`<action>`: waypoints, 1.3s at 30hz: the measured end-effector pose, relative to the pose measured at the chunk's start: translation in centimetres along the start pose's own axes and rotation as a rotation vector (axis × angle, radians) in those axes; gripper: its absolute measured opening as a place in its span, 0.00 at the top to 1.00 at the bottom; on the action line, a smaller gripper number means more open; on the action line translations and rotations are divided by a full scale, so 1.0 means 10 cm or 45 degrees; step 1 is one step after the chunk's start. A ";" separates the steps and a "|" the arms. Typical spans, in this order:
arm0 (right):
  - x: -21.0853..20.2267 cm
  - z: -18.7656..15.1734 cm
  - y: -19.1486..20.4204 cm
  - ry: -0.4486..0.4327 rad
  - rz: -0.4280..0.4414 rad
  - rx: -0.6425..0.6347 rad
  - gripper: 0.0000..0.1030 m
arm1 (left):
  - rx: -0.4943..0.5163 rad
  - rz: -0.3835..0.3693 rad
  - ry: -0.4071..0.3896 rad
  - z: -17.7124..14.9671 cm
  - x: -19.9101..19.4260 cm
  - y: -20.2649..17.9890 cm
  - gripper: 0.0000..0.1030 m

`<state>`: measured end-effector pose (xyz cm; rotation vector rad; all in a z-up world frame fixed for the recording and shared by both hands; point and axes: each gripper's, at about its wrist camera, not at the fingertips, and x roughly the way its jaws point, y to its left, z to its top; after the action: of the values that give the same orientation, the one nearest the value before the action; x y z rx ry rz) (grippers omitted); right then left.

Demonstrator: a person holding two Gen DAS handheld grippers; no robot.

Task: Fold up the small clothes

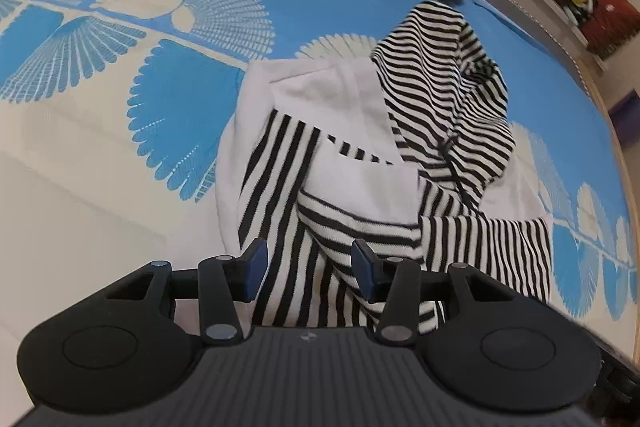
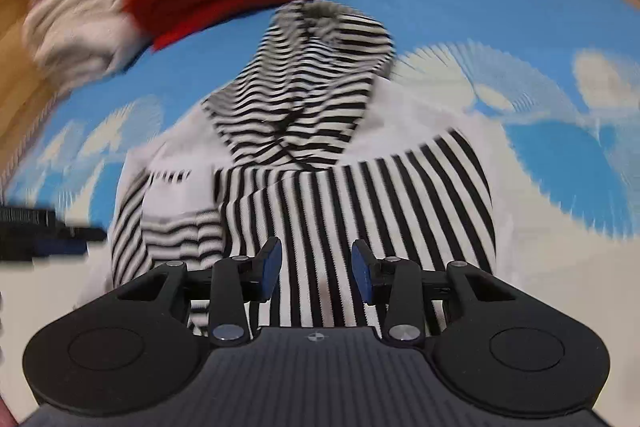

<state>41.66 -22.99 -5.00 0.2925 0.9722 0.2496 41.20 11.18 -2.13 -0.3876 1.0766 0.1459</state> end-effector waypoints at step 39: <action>0.01 0.03 -0.22 0.126 -0.091 0.201 0.53 | -0.548 0.083 -0.075 -0.48 -0.13 0.30 0.75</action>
<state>42.08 -25.04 -5.69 0.3920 1.1008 0.1232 35.67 12.22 -3.70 -0.7298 0.9972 0.4483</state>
